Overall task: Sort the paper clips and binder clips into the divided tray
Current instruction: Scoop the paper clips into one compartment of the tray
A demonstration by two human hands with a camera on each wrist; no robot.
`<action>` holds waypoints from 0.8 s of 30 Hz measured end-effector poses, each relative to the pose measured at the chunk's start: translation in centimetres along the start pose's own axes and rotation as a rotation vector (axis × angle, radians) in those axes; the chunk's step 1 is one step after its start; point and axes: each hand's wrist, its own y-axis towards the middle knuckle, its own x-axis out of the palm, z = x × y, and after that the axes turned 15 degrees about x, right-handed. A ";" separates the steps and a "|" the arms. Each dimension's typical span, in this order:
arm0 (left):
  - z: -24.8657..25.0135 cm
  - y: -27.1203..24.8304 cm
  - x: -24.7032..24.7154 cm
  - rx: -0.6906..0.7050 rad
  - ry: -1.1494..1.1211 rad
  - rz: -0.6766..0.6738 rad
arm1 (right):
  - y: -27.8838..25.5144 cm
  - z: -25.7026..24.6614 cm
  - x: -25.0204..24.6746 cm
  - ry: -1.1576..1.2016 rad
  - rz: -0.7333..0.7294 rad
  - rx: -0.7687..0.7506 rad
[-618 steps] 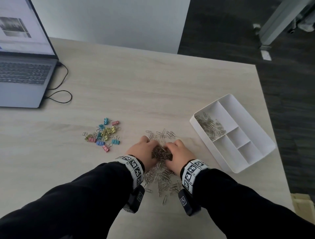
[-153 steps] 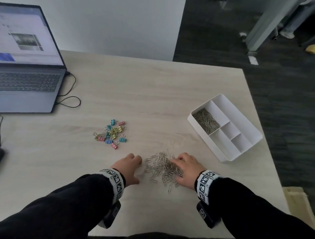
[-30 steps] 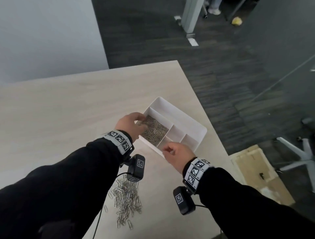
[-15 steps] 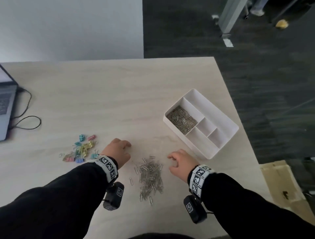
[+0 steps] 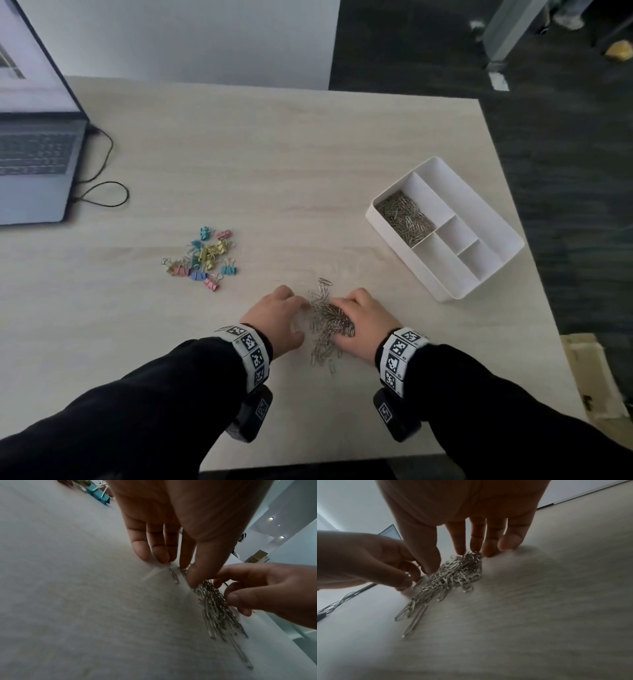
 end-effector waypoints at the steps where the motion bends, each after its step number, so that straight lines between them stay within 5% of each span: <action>1: 0.1 -0.2 0.3 0.001 -0.002 0.011 | -0.1 0.2 0.1 0.010 0.011 0.009; 10: 1.8 0.9 1.4 0.018 0.175 -0.005 | -0.5 -0.4 0.4 -0.077 0.006 0.084; 24: 2.1 4.1 0.5 0.098 0.067 0.011 | 0.6 -1.0 -0.2 0.089 0.027 0.099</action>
